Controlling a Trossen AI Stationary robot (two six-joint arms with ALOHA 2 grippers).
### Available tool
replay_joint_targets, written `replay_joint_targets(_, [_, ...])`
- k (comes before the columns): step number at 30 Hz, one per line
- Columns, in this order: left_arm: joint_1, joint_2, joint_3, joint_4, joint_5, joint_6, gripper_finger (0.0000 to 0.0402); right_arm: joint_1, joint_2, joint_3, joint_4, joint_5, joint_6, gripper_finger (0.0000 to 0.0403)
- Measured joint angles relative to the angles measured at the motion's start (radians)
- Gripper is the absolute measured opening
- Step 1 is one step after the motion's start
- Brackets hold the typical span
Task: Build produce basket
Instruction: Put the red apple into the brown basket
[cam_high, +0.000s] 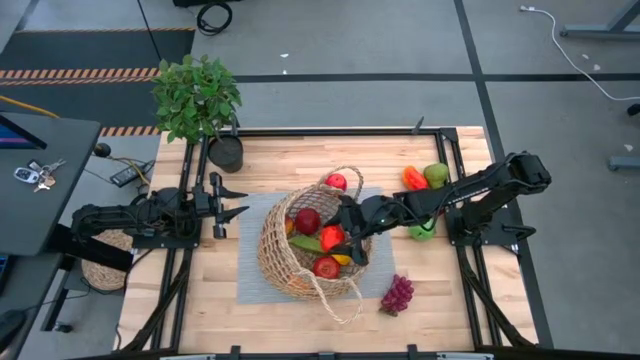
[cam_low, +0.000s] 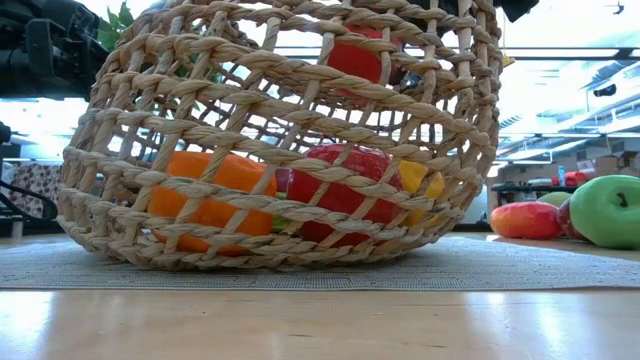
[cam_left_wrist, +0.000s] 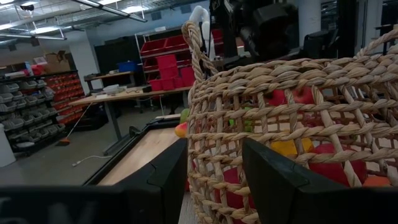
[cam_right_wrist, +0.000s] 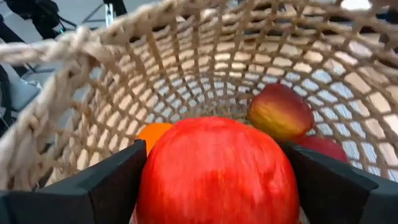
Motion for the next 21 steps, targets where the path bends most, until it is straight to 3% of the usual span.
replay_joint_targets(9, [0.000,0.000,0.000,0.000,0.000,0.000,0.0160,0.000,-0.009,0.008,0.002,-0.003,0.018,0.0395])
replay_joint_targets(14, [0.000,0.000,0.000,0.000,0.000,0.000,0.0160,0.009,-0.101,0.070,-0.033,-0.042,-0.081,0.0392])
replay_joint_targets(21, [0.000,0.000,0.000,0.000,0.000,0.000,0.0160,-0.012,-0.308,0.074,-0.154,0.223,-0.218,0.0392])
